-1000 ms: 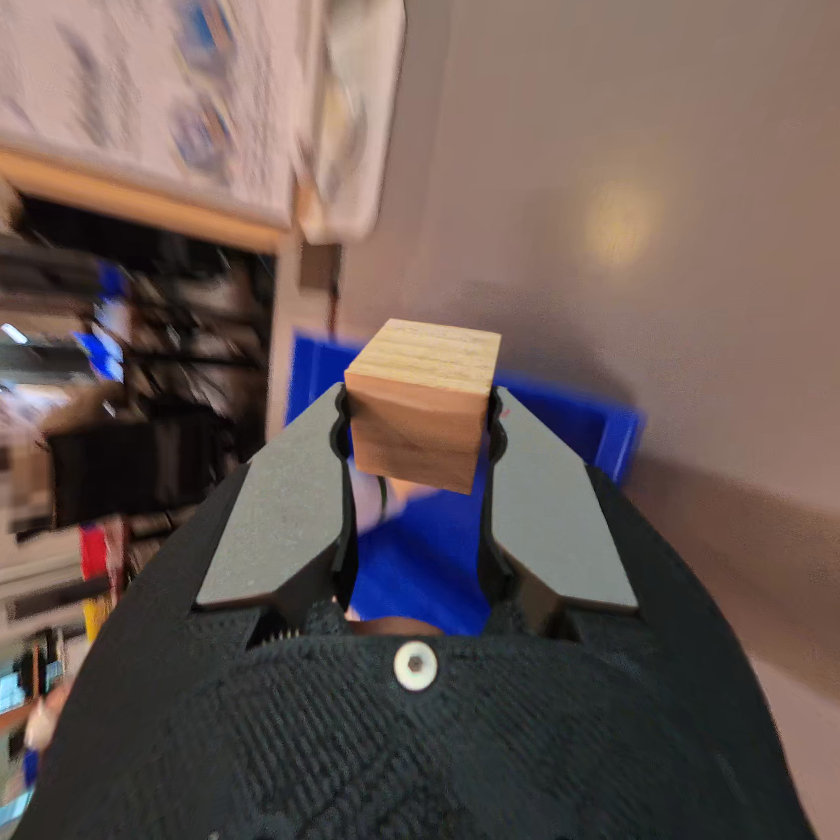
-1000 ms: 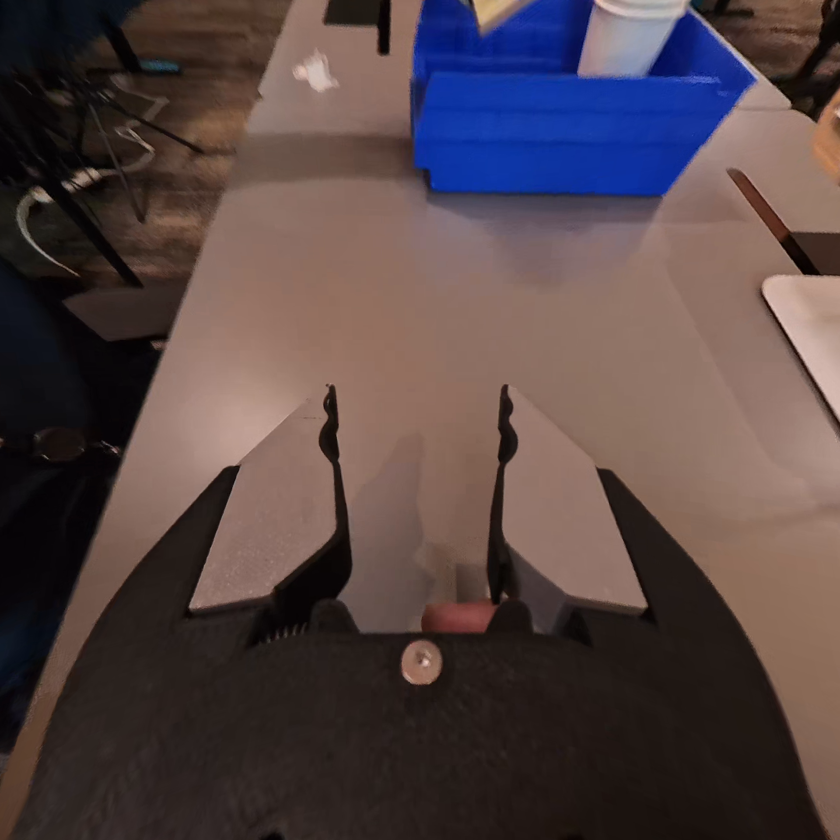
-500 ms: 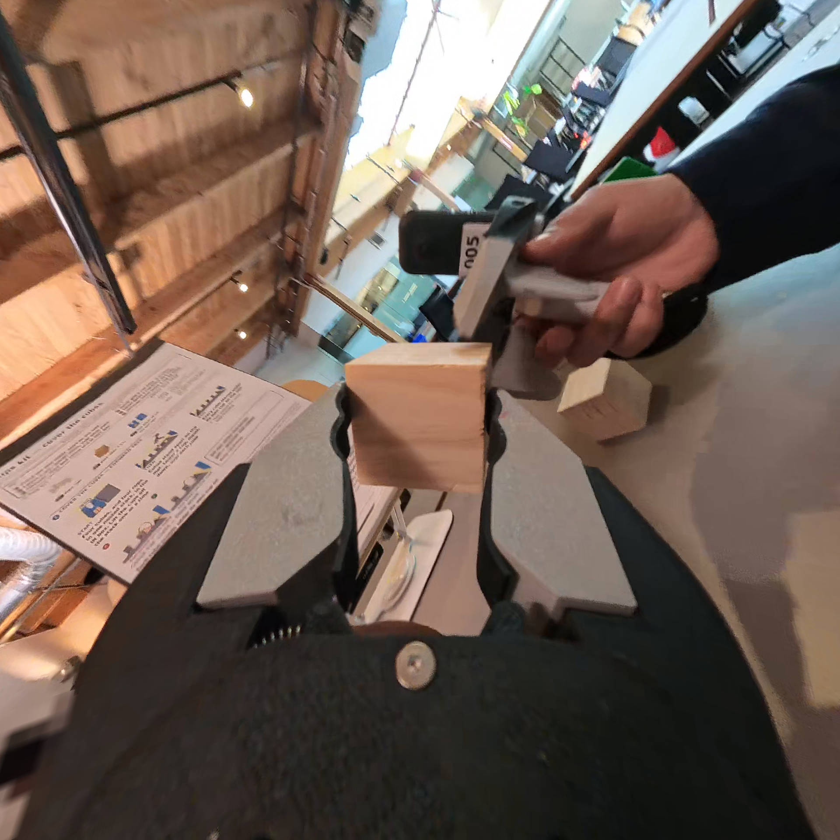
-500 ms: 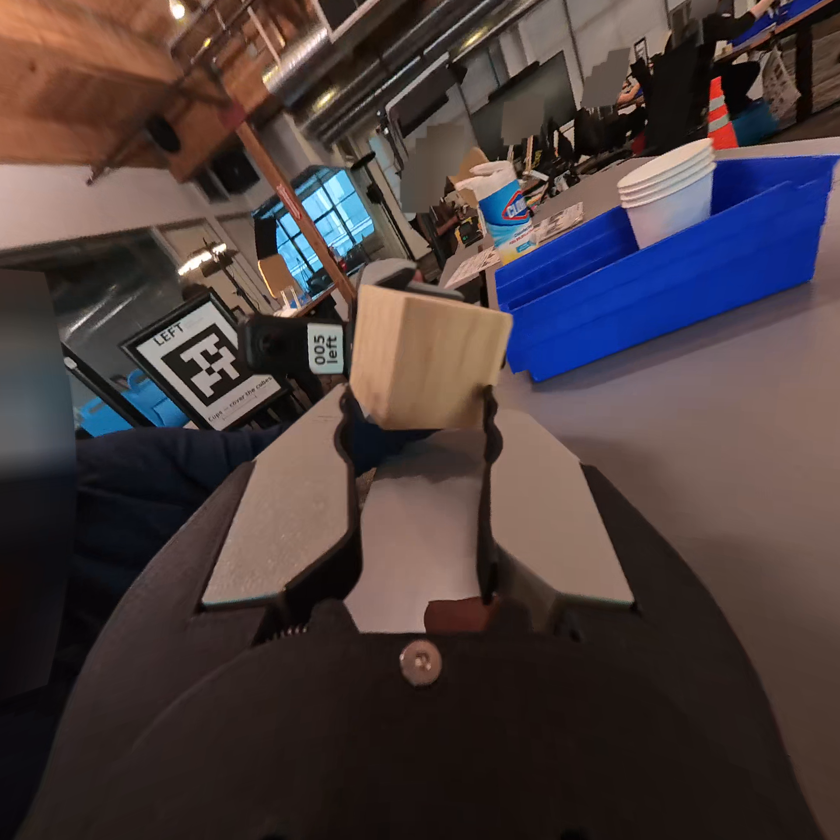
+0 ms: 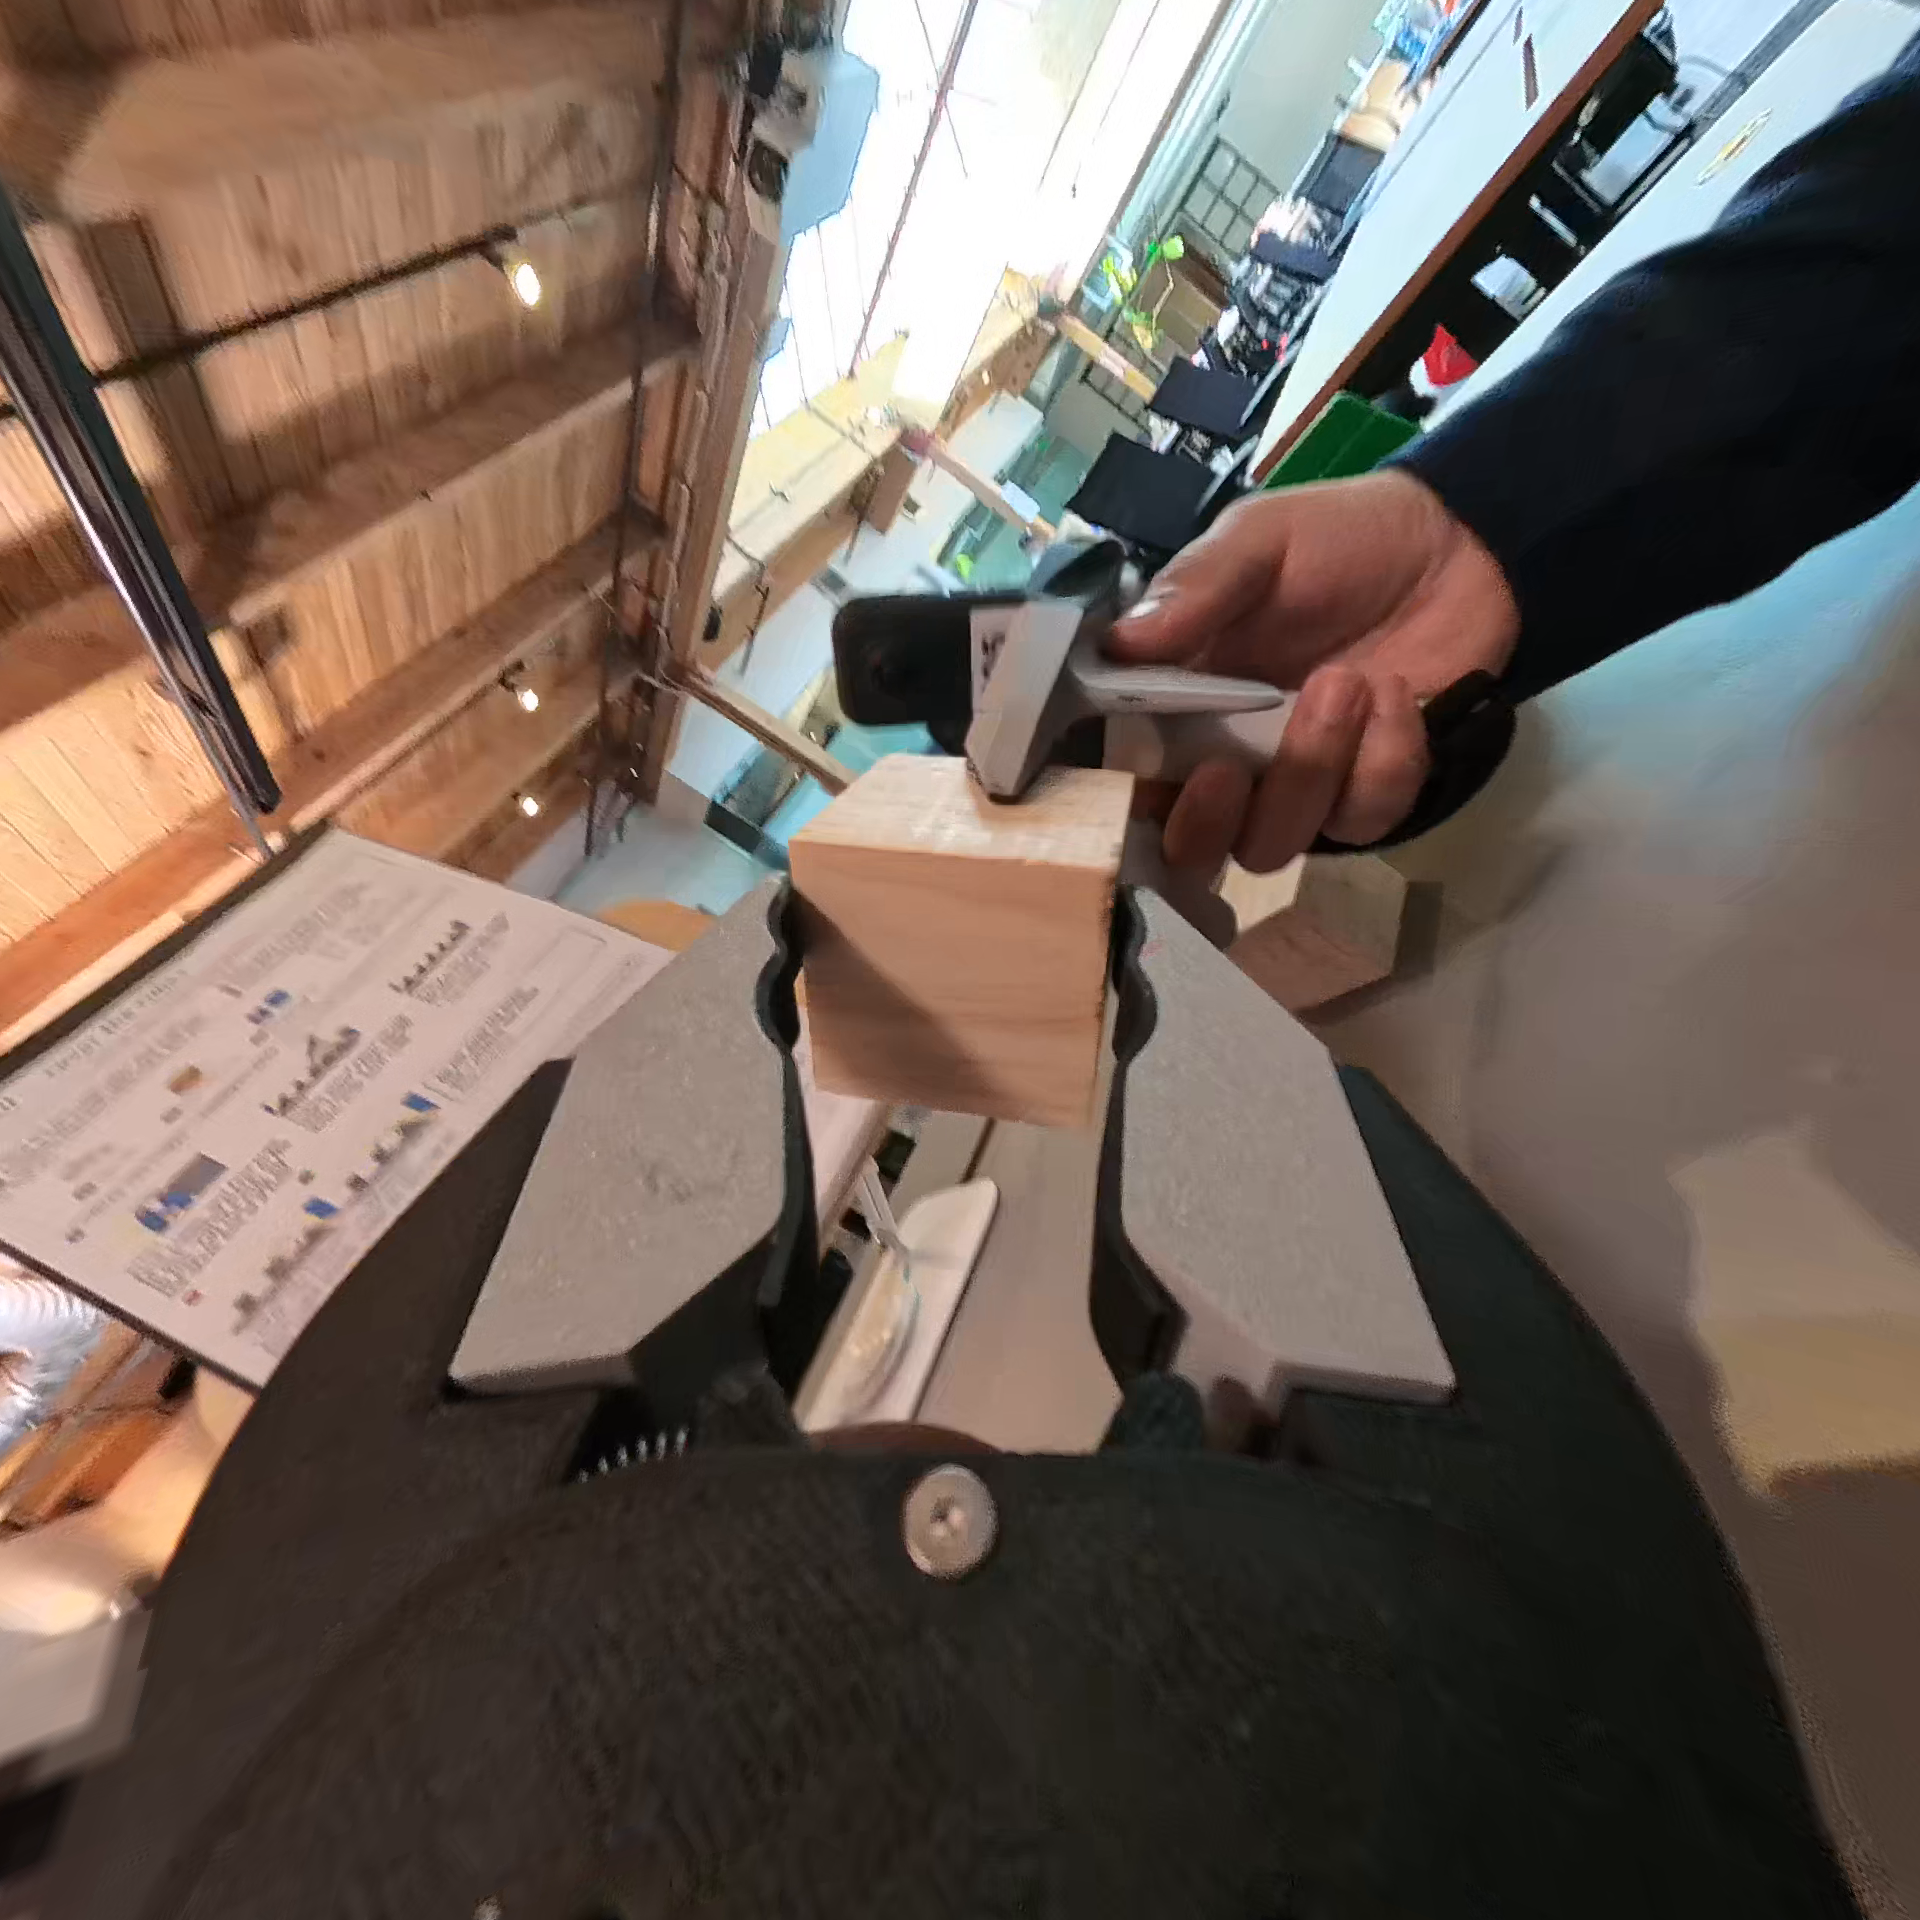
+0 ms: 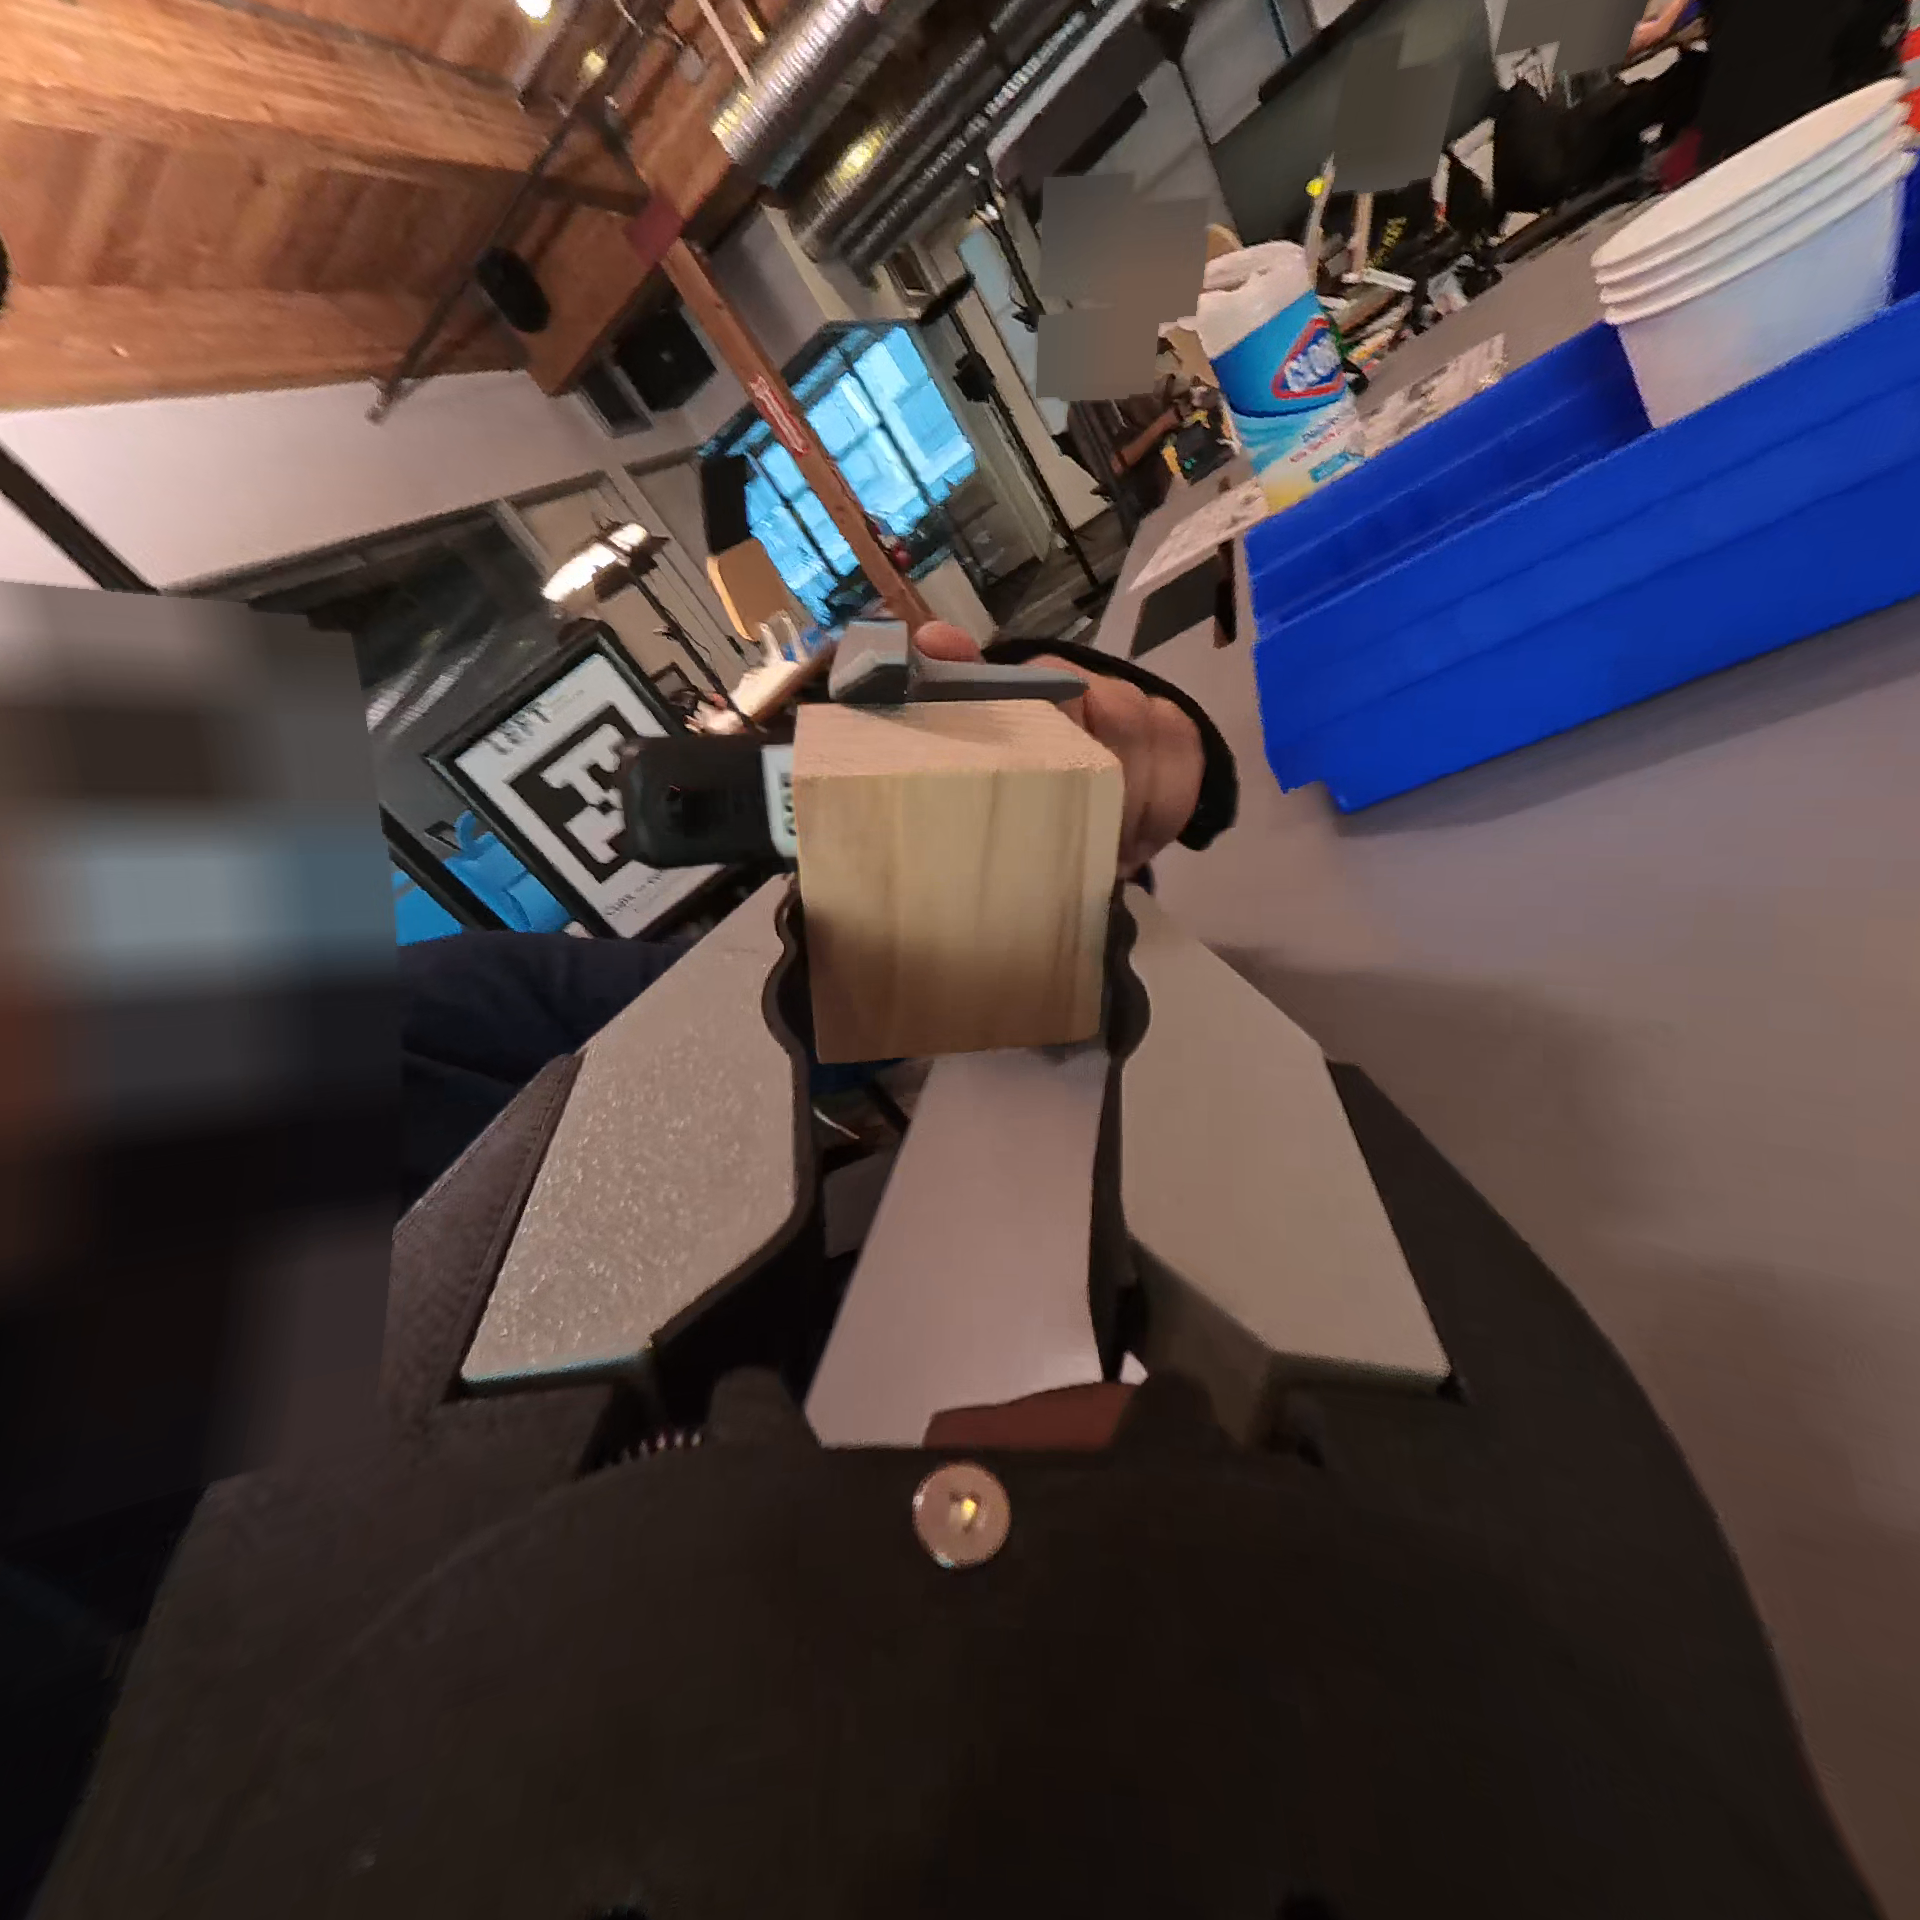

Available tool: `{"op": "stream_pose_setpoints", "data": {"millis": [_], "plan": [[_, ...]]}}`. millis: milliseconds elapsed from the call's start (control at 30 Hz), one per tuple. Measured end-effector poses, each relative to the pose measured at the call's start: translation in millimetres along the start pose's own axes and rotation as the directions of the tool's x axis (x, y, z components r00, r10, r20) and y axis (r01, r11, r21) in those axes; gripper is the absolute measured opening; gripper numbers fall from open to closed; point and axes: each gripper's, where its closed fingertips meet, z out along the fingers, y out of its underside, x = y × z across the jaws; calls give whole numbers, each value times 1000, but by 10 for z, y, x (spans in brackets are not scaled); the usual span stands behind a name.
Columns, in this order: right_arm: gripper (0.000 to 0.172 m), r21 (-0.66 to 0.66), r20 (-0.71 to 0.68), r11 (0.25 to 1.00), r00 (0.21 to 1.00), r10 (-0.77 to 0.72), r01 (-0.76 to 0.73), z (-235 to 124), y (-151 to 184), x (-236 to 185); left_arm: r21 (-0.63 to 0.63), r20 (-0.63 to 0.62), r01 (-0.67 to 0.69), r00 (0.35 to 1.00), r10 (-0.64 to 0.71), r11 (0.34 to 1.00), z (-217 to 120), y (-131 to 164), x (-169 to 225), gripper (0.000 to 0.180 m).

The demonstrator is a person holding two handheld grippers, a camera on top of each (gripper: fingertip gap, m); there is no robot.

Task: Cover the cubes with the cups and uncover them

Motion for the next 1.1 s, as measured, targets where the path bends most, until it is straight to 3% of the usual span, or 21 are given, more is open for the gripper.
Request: {"op": "stream_pose_setpoints", "data": {"millis": [133,233,400,433,467,533,567,633,700,800,833,900,967,1100], "plan": [[55,-97,-178,990,977,-115,99,-68,56,199,-87,-48,48,997,-53,995,8,218,111,59],[55,-181,-264,969,941,-212,168,-170,82,276,-117,-155,109,980,-127,987,-33,305,273,55],[53,-414,-431,873,789,-437,257,-506,138,562,-127,-161,242,952,-261,962,-202,432,159,36],[0,-464,-423,841,763,-488,280,-556,139,583,-135,-152,276,943,-295,952,-224,470,120,34],[0,-478,-459,823,712,-532,307,-614,34,636,-141,-138,302,937,-321,943,-238,511,83,31],[0,-476,-434,832,746,-505,286,-557,-36,617,-151,-120,331,929,-350,931,-237,588,69,27],[0,-512,-461,821,725,-511,254,-571,-28,743,-164,-129,337,924,-359,927,-224,624,109,26],[0,-592,-503,775,651,-569,220,-614,28,990,-217,-145,305,929,-340,927,-202,730,203,27],[0,-609,-510,764,632,-583,213,-581,77,1056,-258,-155,271,936,-316,927,-191,806,269,29],[18,-645,-585,753,550,-597,132,-734,86,1194,-286,-178,281,924,-339,916,-173,830,338,28],[36,-640,-615,762,529,-585,99,-789,80,1242,-298,-177,282,922,-343,912,-167,849,348,28],[64,-653,-606,756,569,-557,44,-811,159,1276,-318,-180,271,924,-338,909,-169,893,372,28],[65,-711,-548,703,601,-582,32,-849,230,1317,-333,-189,266,921,-340,905,-182,939,410,28],[75,-844,-448,536,559,-697,-9,-1107,236,1498,-365,-196,266,915,-353,892,-209,1041,450,29]]}}
